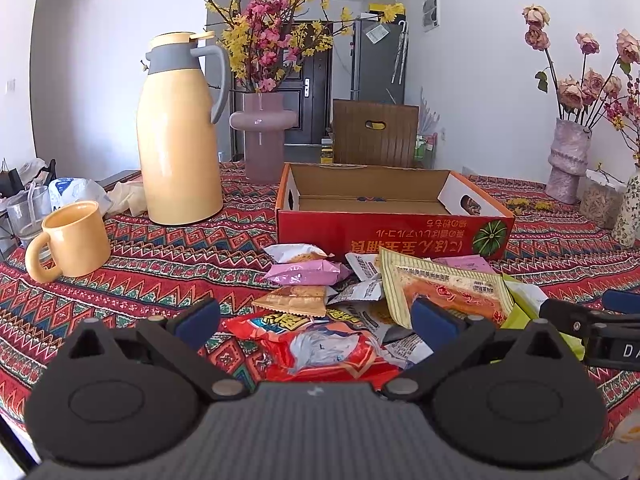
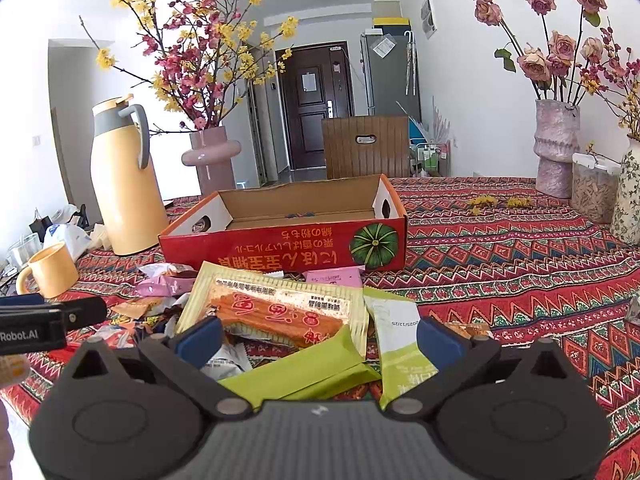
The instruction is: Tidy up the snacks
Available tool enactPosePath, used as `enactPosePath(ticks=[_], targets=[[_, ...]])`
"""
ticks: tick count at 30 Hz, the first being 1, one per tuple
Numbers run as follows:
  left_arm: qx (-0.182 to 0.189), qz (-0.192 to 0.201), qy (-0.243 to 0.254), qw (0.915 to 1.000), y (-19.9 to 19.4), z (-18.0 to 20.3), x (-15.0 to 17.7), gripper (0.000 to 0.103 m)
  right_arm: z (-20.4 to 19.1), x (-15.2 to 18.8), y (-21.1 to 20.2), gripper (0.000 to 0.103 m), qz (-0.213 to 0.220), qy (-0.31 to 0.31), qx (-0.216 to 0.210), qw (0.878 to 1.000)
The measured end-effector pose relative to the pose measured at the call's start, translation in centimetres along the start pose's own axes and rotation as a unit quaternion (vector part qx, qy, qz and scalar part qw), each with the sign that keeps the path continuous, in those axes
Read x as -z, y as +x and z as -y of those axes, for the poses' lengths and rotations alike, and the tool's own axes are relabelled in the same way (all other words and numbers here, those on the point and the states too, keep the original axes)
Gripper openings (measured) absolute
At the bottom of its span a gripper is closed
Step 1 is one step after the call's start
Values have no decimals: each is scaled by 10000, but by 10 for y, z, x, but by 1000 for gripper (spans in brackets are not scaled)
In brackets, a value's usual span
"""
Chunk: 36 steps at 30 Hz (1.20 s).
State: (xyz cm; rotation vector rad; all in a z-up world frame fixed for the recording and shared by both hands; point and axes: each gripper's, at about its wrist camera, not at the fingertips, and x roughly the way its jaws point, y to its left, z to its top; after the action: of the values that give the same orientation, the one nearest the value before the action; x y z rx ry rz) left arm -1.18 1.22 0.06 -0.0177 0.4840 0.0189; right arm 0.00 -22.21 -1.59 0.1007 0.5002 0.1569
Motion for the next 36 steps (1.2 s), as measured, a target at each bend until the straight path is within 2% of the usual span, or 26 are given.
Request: enactPosePath(ticks=[36], targets=[[64,-32,-113,9999,-1,-4,2,103,-1,1,0,103,0,-2,-8,10000]])
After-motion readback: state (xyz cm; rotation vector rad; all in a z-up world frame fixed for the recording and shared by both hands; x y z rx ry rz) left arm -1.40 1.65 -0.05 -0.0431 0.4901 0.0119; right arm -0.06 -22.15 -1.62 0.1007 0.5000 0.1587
